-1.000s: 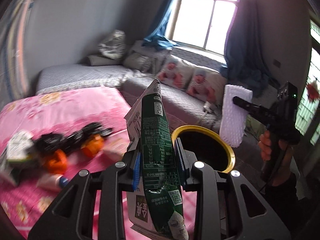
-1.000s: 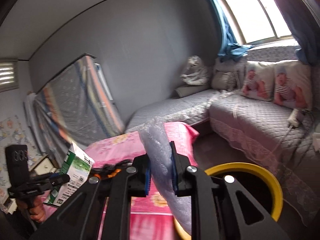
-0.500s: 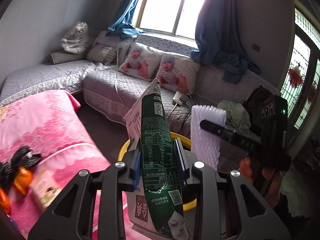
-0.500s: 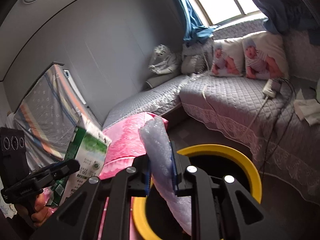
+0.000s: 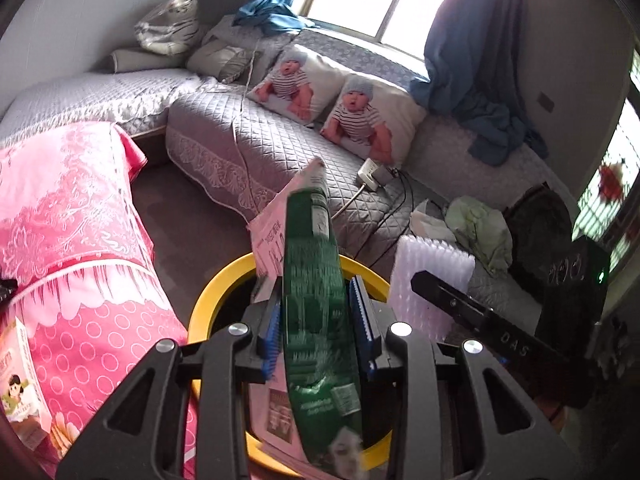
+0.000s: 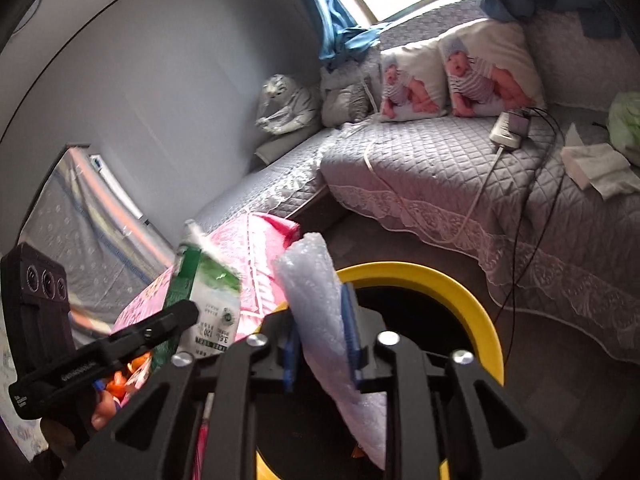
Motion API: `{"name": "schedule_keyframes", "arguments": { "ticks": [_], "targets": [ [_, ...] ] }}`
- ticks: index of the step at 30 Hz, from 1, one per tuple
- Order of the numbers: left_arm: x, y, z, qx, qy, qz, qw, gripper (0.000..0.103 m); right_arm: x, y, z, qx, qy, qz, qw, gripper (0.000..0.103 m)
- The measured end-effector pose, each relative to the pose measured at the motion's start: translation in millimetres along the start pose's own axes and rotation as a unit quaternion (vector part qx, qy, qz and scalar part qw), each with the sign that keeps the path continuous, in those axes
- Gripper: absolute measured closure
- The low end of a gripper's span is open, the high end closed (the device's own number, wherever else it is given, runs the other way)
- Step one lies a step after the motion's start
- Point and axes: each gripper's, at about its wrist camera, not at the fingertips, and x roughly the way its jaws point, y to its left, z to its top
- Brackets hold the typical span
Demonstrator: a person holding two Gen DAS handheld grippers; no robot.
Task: Collect trash
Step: 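Carry carton and bubble wrap over the yellow bin and release both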
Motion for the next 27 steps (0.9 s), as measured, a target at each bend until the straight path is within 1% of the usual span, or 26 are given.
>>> {"name": "schedule_keyframes", "arguments": {
  "ticks": [1, 2, 3, 4, 6, 7, 8, 9, 11, 12, 14, 18, 20, 23, 27],
  "targets": [
    [-2, 2, 1, -0.002, -0.004, 0.003, 1.0, 0.061, 0, -2, 0, 0.006, -0.002, -0.003, 1.0, 0.077],
    [-6, 4, 1, -0.003, -0.013, 0.007, 0.9999, 0.05, -1, -3, 1, 0.009, -0.004, -0.006, 1.0, 0.067],
    [-10, 6, 2, -0.004, -0.018, 0.01, 0.9998, 0.042, -2, -5, 1, 0.011, -0.007, -0.01, 1.0, 0.061],
    [-13, 7, 3, -0.006, -0.021, 0.012, 0.9997, 0.039, -3, -6, 1, 0.014, -0.009, -0.013, 1.0, 0.055],
    [-23, 12, 2, -0.014, -0.029, 0.008, 0.9995, 0.024, -7, -7, 2, 0.021, -0.012, -0.011, 1.0, 0.053],
    [-28, 14, 2, -0.02, -0.036, 0.009, 0.9991, 0.021, -10, -7, 1, 0.02, -0.015, -0.012, 1.0, 0.046],
    [-36, 18, 2, -0.027, -0.05, 0.011, 0.9983, 0.014, -12, -5, 1, 0.019, -0.019, -0.013, 1.0, 0.037],
    [-40, 20, 3, -0.031, -0.058, 0.013, 0.9978, 0.01, -16, -4, 1, 0.018, -0.024, -0.012, 0.999, 0.034],
    [-56, 24, 4, -0.039, -0.079, 0.021, 0.9959, 0.009, -23, -3, -1, 0.02, -0.026, 0.002, 0.999, 0.026],
    [-65, 27, 6, -0.043, -0.089, 0.025, 0.9948, 0.008, -25, -1, -2, 0.018, -0.026, 0.004, 0.999, 0.024],
    [-87, 30, 10, -0.045, -0.11, 0.027, 0.9925, 0.008, -30, 3, -4, 0.01, -0.032, 0.003, 0.999, 0.018],
    [-142, 34, 21, -0.038, -0.162, 0.026, 0.9858, 0.008, -36, 23, -10, -0.022, -0.041, 0.022, 0.999, 0.013],
    [-179, 38, 26, -0.037, -0.191, 0.023, 0.9807, 0.008, -36, 39, -12, -0.044, -0.044, 0.041, 0.997, 0.01],
    [-229, 43, 29, -0.024, -0.217, 0.032, 0.9753, 0.008, -36, 65, -14, -0.08, -0.046, 0.066, 0.993, 0.008],
    [-297, 67, 27, -0.027, -0.235, 0.043, 0.9706, 0.008, -32, 116, -24, -0.152, -0.046, 0.11, 0.981, 0.008]
  ]
}}
